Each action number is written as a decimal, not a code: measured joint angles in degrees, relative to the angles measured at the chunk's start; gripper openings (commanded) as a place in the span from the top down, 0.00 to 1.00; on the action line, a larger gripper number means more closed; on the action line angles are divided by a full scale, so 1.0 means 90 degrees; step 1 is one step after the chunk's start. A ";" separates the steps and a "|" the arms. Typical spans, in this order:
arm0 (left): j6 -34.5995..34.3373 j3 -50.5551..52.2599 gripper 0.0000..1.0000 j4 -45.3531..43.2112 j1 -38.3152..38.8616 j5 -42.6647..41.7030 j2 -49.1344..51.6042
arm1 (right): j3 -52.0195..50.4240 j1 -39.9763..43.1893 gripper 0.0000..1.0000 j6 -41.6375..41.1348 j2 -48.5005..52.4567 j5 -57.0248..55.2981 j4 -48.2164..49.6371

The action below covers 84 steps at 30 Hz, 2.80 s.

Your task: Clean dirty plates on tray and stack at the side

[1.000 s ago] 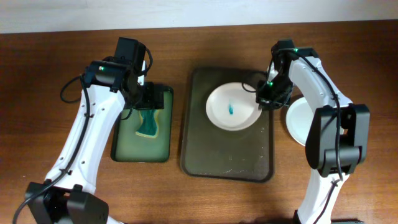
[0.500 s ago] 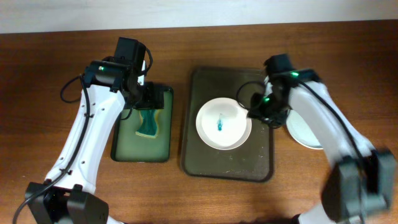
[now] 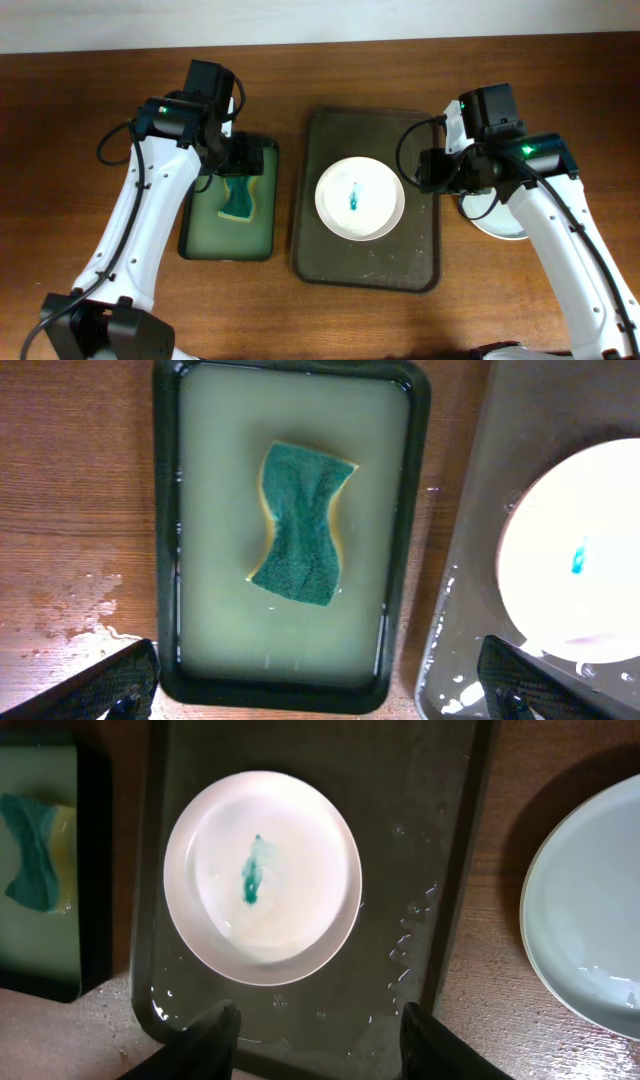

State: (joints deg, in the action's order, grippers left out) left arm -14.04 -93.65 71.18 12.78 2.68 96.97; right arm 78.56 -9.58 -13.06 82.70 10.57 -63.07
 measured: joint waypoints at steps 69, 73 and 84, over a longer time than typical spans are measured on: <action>0.0253 0.0920 1.00 -0.1394 0.0102 0.0053 0.2023 | -0.0005 0.0000 0.47 0.0002 0.0005 0.0000 -0.0236; 0.0253 0.0920 1.00 -0.1321 0.0102 0.0053 0.2023 | -0.0005 0.0000 0.47 0.0002 0.0005 0.0000 -0.0236; 0.0255 0.0656 1.00 -0.1149 0.0180 0.0041 0.1418 | -0.0024 0.0000 0.57 0.0012 0.0129 0.0000 -0.0012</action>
State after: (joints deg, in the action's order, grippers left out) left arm -11.75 -87.74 60.84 14.39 3.05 109.73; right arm 78.35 -9.58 -12.95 83.85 10.57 -63.18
